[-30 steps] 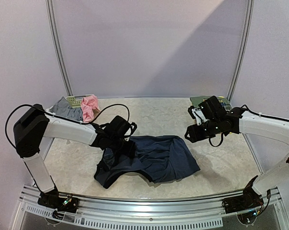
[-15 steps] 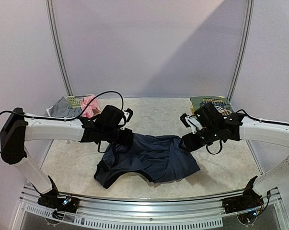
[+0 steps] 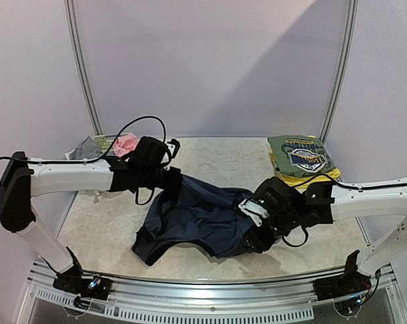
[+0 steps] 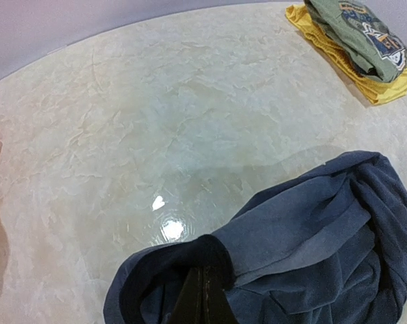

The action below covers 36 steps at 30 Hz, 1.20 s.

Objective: Fold and stack the mixed laundry pile
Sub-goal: Pick up the crumpled tank top from the center of the board.

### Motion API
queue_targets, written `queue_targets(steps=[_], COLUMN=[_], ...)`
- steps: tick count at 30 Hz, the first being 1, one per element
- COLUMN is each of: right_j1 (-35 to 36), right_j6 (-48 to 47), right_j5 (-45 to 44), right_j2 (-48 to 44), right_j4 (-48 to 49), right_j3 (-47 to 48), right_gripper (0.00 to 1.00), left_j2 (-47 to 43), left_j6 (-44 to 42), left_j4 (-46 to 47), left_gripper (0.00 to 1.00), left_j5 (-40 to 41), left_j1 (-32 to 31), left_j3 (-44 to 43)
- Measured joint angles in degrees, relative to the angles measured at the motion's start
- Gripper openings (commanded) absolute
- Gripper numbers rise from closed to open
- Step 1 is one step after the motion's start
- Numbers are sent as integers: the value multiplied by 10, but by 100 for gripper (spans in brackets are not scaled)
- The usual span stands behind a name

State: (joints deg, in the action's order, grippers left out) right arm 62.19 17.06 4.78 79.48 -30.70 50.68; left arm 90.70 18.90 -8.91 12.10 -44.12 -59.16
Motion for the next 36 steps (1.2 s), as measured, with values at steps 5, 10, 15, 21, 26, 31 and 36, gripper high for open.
queue_targets(steps=[5, 10, 15, 21, 26, 31, 36], right_j1=[5, 5, 5, 5, 5, 5, 5], right_j6=[20, 37, 43, 43, 43, 43, 43], right_j5=[-22, -43, -59, -63, -66, -66, -67], right_j2=[17, 34, 54, 71, 90, 105, 117], right_j4=[0, 1, 8, 20, 29, 37, 38], right_j3=[-25, -47, -47, -47, -47, -45, -37], right_gripper=[47, 43, 40, 34, 29, 26, 37], left_j2=[8, 16, 19, 19, 20, 21, 23], left_j6=[-3, -3, -4, -4, -4, -5, -5], left_j4=[0, 0, -4, -6, -14, -17, -21], left_gripper=[0, 0, 0, 0, 0, 0, 0], left_j5=[2, 1, 1, 0, 0, 0, 0], left_j1=[4, 5, 7, 7, 7, 7, 7], left_j3=[-8, -8, -10, -10, -10, -13, -15])
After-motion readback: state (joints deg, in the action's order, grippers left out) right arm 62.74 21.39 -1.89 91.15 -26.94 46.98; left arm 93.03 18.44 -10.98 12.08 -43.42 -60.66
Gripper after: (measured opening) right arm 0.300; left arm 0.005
